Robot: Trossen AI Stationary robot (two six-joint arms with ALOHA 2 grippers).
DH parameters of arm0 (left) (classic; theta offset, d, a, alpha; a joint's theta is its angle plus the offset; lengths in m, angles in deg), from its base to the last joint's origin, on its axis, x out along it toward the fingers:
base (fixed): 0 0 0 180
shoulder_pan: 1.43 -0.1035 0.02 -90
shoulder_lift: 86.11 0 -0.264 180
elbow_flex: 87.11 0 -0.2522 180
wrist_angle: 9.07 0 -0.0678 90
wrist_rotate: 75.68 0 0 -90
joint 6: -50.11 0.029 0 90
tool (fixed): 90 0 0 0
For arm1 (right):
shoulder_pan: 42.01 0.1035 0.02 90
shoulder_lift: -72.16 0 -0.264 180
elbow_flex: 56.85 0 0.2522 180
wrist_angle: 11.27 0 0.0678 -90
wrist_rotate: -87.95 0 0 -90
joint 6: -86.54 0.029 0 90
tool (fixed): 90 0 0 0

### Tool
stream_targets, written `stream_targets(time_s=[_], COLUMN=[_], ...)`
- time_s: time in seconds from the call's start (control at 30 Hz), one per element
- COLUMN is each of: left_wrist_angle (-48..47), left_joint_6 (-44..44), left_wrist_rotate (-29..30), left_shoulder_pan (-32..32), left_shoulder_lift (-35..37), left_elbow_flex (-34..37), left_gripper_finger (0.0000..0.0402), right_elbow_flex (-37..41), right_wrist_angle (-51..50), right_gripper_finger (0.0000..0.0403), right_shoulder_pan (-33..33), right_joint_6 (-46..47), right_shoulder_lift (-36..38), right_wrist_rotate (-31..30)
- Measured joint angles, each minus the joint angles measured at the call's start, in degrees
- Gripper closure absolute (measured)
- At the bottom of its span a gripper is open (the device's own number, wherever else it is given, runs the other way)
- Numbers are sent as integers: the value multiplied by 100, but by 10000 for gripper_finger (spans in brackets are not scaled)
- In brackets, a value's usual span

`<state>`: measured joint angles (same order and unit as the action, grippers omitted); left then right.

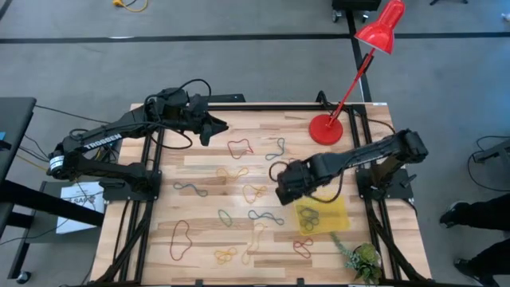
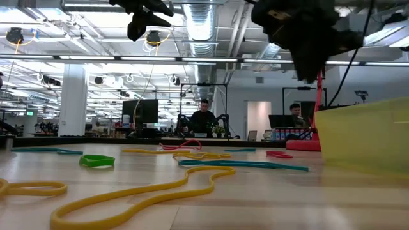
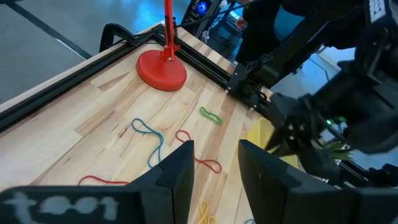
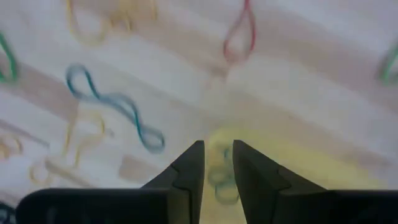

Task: Pick and place items into bin
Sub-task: Put the blue rubber band into the yellow bin

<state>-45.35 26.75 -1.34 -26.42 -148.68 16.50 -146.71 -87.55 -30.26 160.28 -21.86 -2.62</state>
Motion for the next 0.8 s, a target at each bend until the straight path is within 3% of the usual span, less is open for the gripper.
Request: stream_targets(time_s=[0.4, 0.57, 0.8], left_wrist_angle=[0, 0, 2], left_joint_6=[0, 0, -2], left_wrist_rotate=[-2, -2, 112], left_shoulder_pan=[-2, -1, 0], left_shoulder_lift=[-1, 0, 0], left_elbow_flex=[0, 0, 0], left_gripper_finger=[287, 287, 287], right_elbow_flex=[9, 9, 2], right_wrist_angle=[453, 729, 1156], right_gripper_finger=[324, 324, 324], right_shoulder_pan=[-1414, -1943, -2417], right_joint_6=[-1521, -1728, -1983], right_shoulder_lift=[-15, -90, -807], right_wrist_rotate=[-260, -516, -553])
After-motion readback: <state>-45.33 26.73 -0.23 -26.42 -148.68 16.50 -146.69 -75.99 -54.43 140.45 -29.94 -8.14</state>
